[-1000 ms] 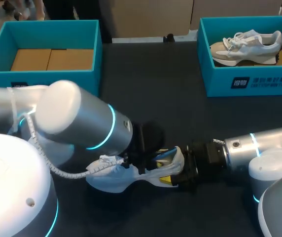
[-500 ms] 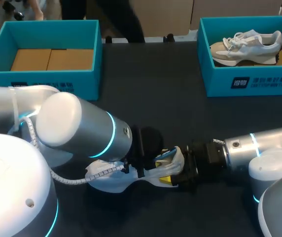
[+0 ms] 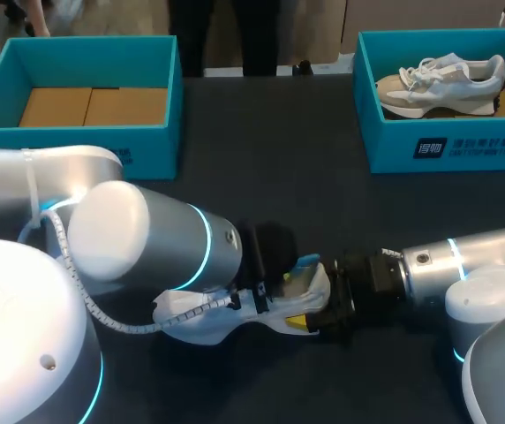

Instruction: Take the shoe out of the shoebox, open the shoe tongue, remove and reinsert the insole, then place the shoe into the shoebox

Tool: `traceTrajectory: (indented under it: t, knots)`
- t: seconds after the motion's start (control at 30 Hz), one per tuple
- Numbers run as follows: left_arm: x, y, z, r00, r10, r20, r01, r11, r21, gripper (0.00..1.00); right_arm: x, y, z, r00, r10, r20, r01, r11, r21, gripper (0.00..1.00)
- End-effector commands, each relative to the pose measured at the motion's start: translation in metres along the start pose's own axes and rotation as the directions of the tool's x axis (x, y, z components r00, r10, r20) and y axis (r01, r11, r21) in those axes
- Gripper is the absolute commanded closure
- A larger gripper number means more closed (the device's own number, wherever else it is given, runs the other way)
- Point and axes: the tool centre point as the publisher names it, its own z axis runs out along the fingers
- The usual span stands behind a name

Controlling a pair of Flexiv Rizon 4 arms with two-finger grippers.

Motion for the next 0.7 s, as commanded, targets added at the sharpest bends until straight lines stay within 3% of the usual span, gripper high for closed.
traceTrajectory:
  t: [0.03,0.33,0.37,0.4,0.43,0.7]
  knots:
    - [0.001,-0.011,-0.001,0.999,-0.003,0.035,0.004,1.0,-0.007,1.0,0.001,0.001,0.002,1.0,0.001,0.0,-0.001,1.0,0.006,1.0]
    - [0.001,-0.025,0.006,0.997,0.003,0.076,-0.002,1.0,-0.009,1.0,0.001,0.001,0.002,1.0,0.001,0.0,-0.001,1.0,0.006,1.0]
    - [0.001,-0.025,0.007,0.997,0.004,0.075,-0.003,1.0,-0.011,0.89,0.001,0.001,0.002,1.0,0.001,0.0,-0.001,1.0,0.006,1.0]
    - [0.002,-0.026,0.007,0.998,0.002,0.065,-0.002,1.0,-0.01,0.6,0.001,0.001,0.002,1.0,0.001,0.0,-0.001,1.0,0.006,1.0]
    - [0.003,-0.026,0.006,0.998,0.002,0.057,-0.002,1.0,-0.008,0.53,0.001,0.001,0.002,1.0,0.001,0.0,-0.001,1.0,0.006,1.0]
    - [0.01,-0.009,0.004,0.999,0.006,0.047,-0.006,1.0,-0.004,0.55,0.001,0.001,0.002,1.0,0.001,0.0,-0.001,1.0,0.006,1.0]
